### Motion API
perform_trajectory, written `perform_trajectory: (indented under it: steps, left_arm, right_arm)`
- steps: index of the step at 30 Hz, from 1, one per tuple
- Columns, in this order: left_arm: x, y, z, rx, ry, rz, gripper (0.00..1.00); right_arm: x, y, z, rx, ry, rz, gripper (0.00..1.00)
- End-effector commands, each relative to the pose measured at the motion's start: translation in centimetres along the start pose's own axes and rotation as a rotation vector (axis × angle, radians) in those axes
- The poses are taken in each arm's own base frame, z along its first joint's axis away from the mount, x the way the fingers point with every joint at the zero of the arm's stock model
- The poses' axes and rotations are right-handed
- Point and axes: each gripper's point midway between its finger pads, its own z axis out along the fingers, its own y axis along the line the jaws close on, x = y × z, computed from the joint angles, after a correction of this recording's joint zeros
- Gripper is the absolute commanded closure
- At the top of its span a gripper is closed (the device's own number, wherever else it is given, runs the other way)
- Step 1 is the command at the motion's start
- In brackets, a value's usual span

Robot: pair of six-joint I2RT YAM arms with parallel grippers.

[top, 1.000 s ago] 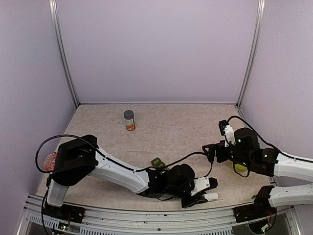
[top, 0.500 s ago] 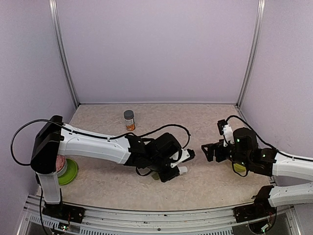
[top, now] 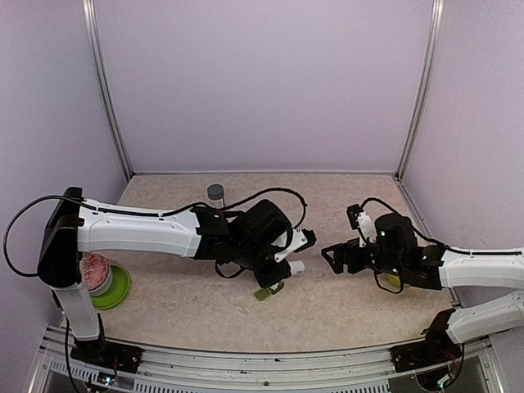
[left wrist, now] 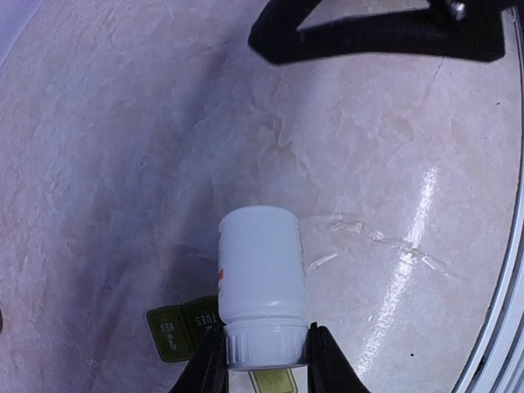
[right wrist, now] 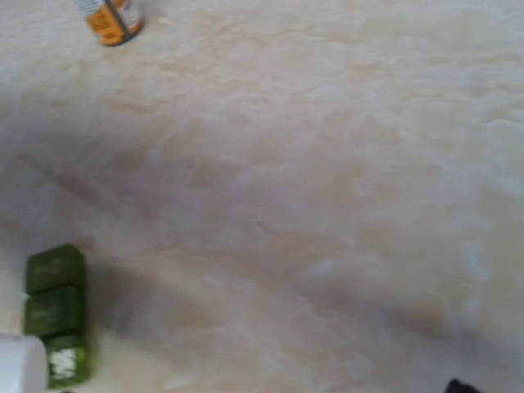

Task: Sort the pills into containers
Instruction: Place the pill bottle at the center of the board.

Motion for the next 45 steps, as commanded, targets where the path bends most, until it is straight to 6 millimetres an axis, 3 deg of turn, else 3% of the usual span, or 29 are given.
perform_trajectory:
  steps: [1, 10, 23, 33, 45]
  left_arm:
    - [-3.9, -0.9, -1.8, 0.074, -0.155, -0.028, 0.87]
    - [-4.8, -1.4, -0.2, 0.096, -0.120, -0.049, 0.87]
    - [-3.3, -2.9, 1.9, 0.155, -0.010, -0.052, 0.87]
    - [-2.9, -2.9, 2.8, 0.146, 0.018, -0.071, 0.87]
    - [-2.9, -2.7, 3.7, 0.133, 0.021, -0.105, 0.77]
  right_arm:
    - [-2.1, 2.2, 1.2, -0.101, -0.033, 0.058, 0.04]
    - [-0.3, 3.5, 3.5, -0.131, 0.032, 0.086, 0.04]
    - [1.8, 3.1, 5.4, -0.084, 0.072, 0.114, 0.04]
    - [3.8, 4.5, 6.3, -0.138, 0.118, 0.118, 0.04]
    - [6.7, 4.4, 7.0, -0.141, 0.175, 0.129, 0.04]
